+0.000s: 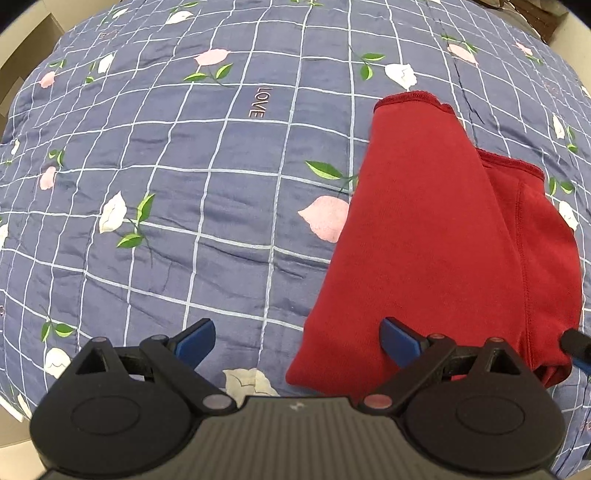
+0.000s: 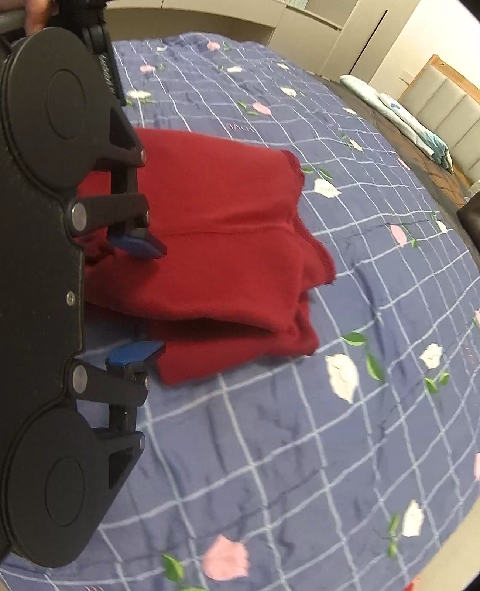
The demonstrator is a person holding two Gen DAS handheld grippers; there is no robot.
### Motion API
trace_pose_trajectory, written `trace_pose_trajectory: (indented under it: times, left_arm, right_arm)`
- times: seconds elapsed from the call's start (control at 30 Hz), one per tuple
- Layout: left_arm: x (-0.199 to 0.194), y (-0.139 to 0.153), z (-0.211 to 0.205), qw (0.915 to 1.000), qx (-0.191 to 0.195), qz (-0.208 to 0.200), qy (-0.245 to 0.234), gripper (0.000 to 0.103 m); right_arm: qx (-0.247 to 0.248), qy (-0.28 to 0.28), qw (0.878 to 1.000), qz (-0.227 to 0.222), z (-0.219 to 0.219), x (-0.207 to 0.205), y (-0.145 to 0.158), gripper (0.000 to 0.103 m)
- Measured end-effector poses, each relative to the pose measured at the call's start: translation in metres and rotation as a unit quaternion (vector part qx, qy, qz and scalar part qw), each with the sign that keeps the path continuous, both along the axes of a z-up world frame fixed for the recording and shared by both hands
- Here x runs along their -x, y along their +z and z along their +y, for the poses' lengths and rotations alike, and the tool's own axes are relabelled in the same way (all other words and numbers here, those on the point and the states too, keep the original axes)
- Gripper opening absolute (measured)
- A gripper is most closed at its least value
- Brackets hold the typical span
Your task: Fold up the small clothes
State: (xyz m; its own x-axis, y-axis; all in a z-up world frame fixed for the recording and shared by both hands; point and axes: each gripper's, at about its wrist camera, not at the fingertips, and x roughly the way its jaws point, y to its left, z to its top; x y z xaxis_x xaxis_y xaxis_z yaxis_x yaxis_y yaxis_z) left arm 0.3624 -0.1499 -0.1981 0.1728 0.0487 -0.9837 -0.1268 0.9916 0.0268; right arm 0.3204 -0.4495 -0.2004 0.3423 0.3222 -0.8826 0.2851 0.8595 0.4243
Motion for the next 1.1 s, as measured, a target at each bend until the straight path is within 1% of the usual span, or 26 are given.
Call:
trace_pose_trajectory:
  times: [0.1,0.2,0.23,0.27,0.33,0.37,0.43,0.73,0.9,1.1]
  left_arm:
    - [-0.001,0.000,0.000,1.0000,-0.001,0.001,-0.003,0.098]
    - [-0.001,0.000,0.000,1.0000,0.000,0.001,-0.004,0.098]
    - [-0.001,0.001,0.000,1.0000,0.001,0.001,-0.005,0.098]
    - [-0.001,0.001,0.001,1.0000,0.002,0.002,-0.005,0.098]
    - [-0.001,0.001,0.001,1.0000,0.003,0.002,-0.006,0.098]
    - [0.000,0.001,0.002,1.0000,0.004,0.002,-0.006,0.098]
    - [0.000,0.001,0.002,1.0000,0.005,0.003,-0.005,0.098]
    - [0.004,0.000,0.006,0.9999,0.007,0.005,-0.006,0.098]
    - [0.007,0.000,0.007,0.9999,0.006,0.008,-0.008,0.098]
    - [0.009,-0.001,0.006,0.9998,0.003,0.011,-0.014,0.098]
  right_arm:
    - [-0.016,-0.003,1.000,0.017,0.004,0.003,-0.005,0.053]
    - [-0.021,0.005,1.000,0.022,0.011,0.005,-0.008,0.048]
    - [-0.021,0.009,0.999,0.024,0.013,0.005,-0.008,0.044]
    - [-0.020,0.013,0.999,0.026,0.015,0.005,-0.008,0.042]
    - [-0.018,0.018,0.999,0.031,0.017,0.006,-0.009,0.029]
    - [-0.015,0.022,0.999,0.032,0.019,0.006,-0.009,0.027]
    - [-0.011,0.031,0.999,0.030,0.020,0.008,-0.008,0.018]
    - [-0.013,0.038,0.999,0.035,0.016,0.019,-0.006,0.015]
    - [-0.007,0.033,0.998,0.047,0.014,0.022,-0.011,0.015]
    - [0.002,0.041,0.998,0.052,0.016,0.023,-0.013,0.015]
